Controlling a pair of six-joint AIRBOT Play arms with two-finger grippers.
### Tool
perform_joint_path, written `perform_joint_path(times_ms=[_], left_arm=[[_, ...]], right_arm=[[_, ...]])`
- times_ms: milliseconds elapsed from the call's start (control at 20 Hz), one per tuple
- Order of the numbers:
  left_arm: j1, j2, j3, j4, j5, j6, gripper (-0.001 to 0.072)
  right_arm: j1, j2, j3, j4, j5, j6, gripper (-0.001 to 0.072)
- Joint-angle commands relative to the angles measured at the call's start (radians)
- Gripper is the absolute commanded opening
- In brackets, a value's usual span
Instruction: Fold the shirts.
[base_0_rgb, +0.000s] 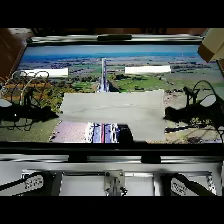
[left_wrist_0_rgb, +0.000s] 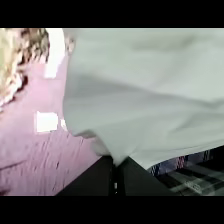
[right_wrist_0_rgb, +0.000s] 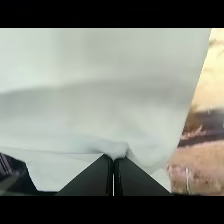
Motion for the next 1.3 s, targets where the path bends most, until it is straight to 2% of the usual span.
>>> perform_joint_path(times_ms=[0, 150, 250, 500, 550, 600, 650, 700, 750, 800, 950, 1100, 1250], left_arm=[[-0.046, -0.111, 0.197, 0.002, 0.034, -0.064, 0.0032], [-0.075, -0.264, 0.391, 0.002, 0.033, -0.146, 0.0032], [-0.077, -0.35, 0.5, 0.002, 0.032, -0.183, 0.0032], [-0.08, -0.475, 0.588, 0.003, 0.019, -0.251, 0.0033], [-0.08, -0.491, 0.588, 0.003, 0.017, -0.26, 0.004], [-0.08, -0.507, 0.587, 0.003, 0.013, -0.281, 0.0146], [-0.08, -0.517, 0.588, 0.003, 0.003, -0.292, 0.0371], [-0.079, -0.519, 0.588, 0.003, -0.013, -0.292, 0.0595], [-0.077, -0.517, 0.591, 0.003, -0.039, -0.291, 0.0666], [-0.075, -0.516, 0.602, 0.003, -0.077, -0.288, 0.0665], [-0.071, -0.516, 0.644, 0.003, -0.199, -0.266, 0.0664], [-0.077, -0.509, 0.663, 0.003, -0.237, -0.266, 0.0663], [-0.091, -0.489, 0.662, 0.003, -0.241, -0.27, 0.0661]], right_arm=[[0.0, -0.137, 0.2, 0.061, -0.048, 0.039, 0.007], [0.003, -0.266, 0.327, 0.113, -0.113, 0.051, 0.007], [0.022, -0.342, 0.403, 0.092, -0.154, 0.053, 0.007], [0.101, -0.519, 0.526, 0.019, -0.238, 0.095, 0.0073], [0.108, -0.528, 0.526, 0.018, -0.246, 0.093, 0.0162], [0.108, -0.528, 0.526, 0.01, -0.243, 0.082, 0.0367], [0.106, -0.522, 0.526, 0.01, -0.224, 0.045, 0.0524], [0.094, -0.51, 0.528, 0.002, -0.188, -0.002, 0.0529], [0.078, -0.497, 0.528, -0.015, -0.152, -0.025, 0.0594], [0.058, -0.486, 0.528, -0.049, -0.102, -0.038, 0.0658], [0.008, -0.507, 0.528, -0.034, 0.058, -0.093, 0.0658], [0.003, -0.541, 0.528, 0.031, 0.084, -0.153, 0.0658], [0.013, -0.578, 0.528, 0.035, 0.072, -0.155, 0.0658]])
